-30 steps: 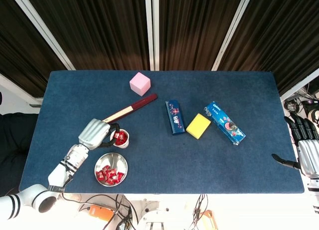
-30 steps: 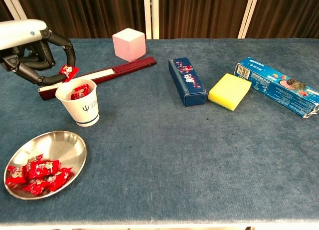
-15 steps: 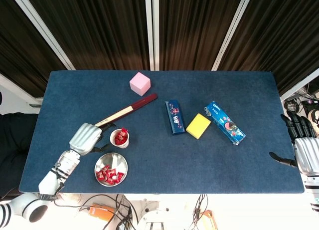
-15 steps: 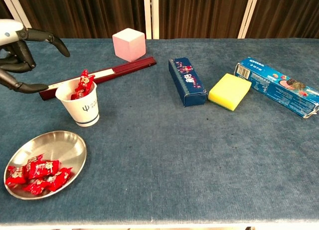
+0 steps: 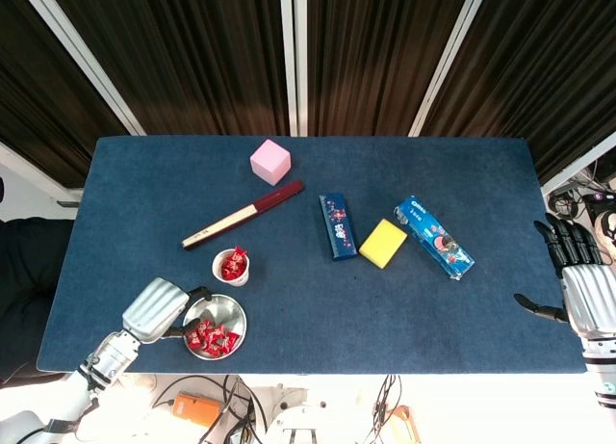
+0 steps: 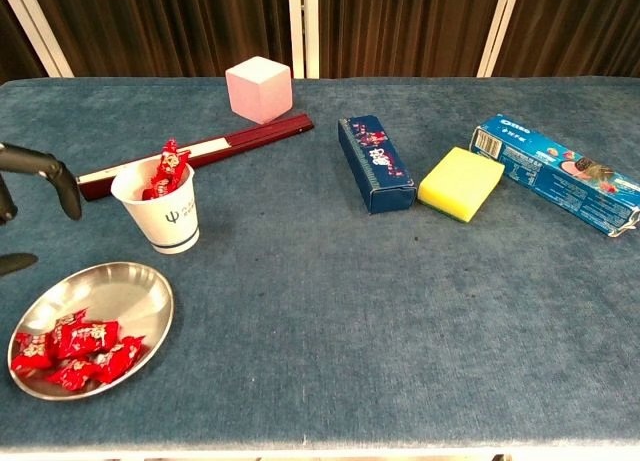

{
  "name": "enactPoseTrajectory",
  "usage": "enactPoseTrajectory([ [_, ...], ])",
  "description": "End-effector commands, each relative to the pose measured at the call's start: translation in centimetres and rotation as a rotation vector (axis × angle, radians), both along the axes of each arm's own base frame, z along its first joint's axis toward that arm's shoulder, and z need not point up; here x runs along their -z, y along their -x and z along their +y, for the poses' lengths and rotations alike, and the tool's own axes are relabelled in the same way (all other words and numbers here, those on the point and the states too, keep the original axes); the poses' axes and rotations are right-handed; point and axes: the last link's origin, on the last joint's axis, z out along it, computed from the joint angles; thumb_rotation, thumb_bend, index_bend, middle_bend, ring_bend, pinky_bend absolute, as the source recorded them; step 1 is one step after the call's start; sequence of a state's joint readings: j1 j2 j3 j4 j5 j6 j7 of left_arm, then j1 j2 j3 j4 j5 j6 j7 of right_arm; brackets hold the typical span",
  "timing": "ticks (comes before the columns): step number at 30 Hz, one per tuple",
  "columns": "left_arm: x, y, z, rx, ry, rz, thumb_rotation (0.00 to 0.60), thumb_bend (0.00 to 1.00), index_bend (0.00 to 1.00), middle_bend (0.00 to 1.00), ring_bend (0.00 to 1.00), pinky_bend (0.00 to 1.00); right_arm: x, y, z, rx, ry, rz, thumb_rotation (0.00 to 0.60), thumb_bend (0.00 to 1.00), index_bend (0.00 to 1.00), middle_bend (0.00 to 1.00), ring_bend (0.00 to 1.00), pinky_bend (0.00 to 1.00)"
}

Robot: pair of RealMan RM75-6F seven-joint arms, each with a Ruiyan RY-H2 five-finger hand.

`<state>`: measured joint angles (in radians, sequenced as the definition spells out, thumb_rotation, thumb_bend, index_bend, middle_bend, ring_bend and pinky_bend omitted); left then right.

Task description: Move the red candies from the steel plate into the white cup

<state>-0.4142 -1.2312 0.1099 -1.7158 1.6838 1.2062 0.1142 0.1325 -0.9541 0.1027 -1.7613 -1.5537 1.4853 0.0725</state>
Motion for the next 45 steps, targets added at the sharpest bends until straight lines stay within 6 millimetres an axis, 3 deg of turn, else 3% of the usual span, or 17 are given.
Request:
enactPoseTrajectory([
  [1,1.4,-0.3,-0.6,0.031,0.037,0.032,0.600,0.25,0.41,0.96,0.92,0.83,0.0,-0.1,0.1,-0.004,-0.001,0.002,0.600,0.16,0.00,0.01,0.00,0.03],
  [10,4.0,-0.8,-0.6,0.054,0.101,0.082,0.600,0.25,0.42,0.96,0.92,0.83,-0.1,0.1,0.4,0.002,0.000,0.002,0.600,0.16,0.00,0.01,0.00,0.03],
  [25,4.7,0.4,-0.5,0.001,0.110,0.161,0.579,0.21,0.42,0.96,0.92,0.83,0.0,0.1,0.4,0.005,0.000,0.002,0.600,0.16,0.00,0.01,0.00,0.03],
  [45,5.9,0.6,-0.1,-0.008,0.156,0.168,0.552,0.20,0.43,0.96,0.92,0.83,0.1,0.2,0.3,0.016,-0.005,0.005,0.600,0.16,0.00,0.01,0.00,0.03],
])
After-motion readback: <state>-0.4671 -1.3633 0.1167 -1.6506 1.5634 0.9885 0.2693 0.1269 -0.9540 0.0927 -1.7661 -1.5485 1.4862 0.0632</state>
